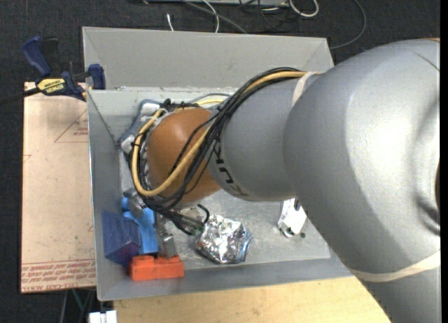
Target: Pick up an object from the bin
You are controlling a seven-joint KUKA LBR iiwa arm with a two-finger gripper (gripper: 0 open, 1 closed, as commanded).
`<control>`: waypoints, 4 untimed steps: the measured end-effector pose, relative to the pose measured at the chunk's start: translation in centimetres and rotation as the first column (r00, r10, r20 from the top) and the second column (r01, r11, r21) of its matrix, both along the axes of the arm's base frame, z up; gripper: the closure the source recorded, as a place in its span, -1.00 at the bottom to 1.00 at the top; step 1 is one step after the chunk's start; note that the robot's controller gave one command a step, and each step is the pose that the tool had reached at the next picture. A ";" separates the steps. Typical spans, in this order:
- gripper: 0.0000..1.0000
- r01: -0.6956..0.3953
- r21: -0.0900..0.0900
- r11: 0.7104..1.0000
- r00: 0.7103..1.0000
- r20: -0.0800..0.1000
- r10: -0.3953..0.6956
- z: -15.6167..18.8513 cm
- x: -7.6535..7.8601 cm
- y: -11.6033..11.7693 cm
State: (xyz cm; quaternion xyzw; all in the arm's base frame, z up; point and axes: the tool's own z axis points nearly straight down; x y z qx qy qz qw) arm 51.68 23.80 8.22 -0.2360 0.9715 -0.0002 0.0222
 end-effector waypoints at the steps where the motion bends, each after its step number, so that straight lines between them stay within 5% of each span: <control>1: -1.00 -0.047 -0.002 0.999 0.999 0.014 0.047 -0.1 -0.1 0.3; 4: -1.00 -0.116 -0.006 0.993 0.993 0.035 0.116 -0.2 -0.3 0.8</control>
Offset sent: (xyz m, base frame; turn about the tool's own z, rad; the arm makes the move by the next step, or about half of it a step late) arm 0.0000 0.0000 0.0000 0.0000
